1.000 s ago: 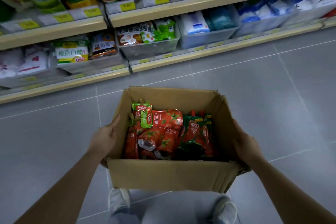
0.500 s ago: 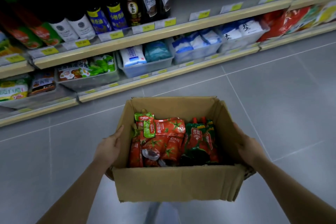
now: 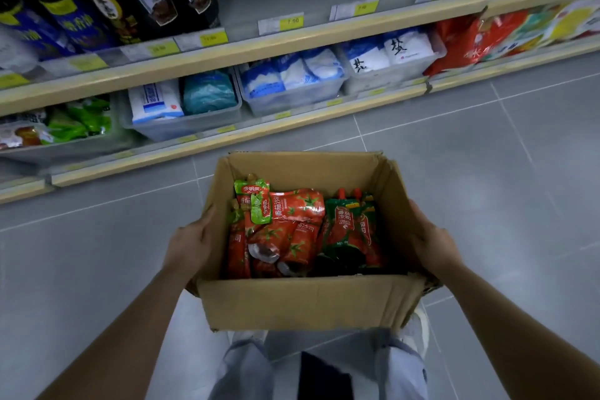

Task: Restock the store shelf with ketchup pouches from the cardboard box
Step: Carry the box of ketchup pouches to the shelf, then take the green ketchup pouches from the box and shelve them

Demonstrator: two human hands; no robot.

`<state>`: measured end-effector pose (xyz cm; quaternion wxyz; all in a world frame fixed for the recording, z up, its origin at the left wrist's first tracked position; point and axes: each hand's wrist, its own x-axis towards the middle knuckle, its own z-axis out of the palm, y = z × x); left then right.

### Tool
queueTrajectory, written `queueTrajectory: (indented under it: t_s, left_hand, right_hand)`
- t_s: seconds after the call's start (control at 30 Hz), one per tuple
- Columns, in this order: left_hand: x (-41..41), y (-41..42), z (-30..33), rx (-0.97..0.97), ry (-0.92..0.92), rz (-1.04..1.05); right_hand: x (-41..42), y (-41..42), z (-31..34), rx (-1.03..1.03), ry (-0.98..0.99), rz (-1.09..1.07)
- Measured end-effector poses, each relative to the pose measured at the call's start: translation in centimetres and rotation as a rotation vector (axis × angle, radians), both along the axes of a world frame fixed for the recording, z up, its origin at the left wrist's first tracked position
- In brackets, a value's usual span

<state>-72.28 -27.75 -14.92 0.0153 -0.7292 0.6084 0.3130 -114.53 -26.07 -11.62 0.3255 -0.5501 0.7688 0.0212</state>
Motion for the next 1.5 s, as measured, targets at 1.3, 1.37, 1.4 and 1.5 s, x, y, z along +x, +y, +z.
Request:
queueTrajectory:
  t_s: [1.3, 1.37, 1.4, 1.5]
  left_hand:
    - [-15.9, -10.4, -20.3, -0.176, 0.027, 0.311]
    - [-16.2, -10.5, -19.6, -0.113, 0.084, 0.341]
    - [-16.5, -10.5, -19.0, -0.105, 0.114, 0.36]
    - [-17.7, -11.5, -15.9, -0.169, 0.137, 0.382]
  right_hand:
    - [-13.5, -22.0, -21.1, -0.128, -0.16, 0.209]
    - [-13.3, -22.3, -19.9, -0.065, -0.208, 0.246]
    - [-13.1, -22.4, -19.2, -0.034, -0.227, 0.253]
    - [-12.9, -22.7, -16.0, 0.027, -0.296, 0.146]
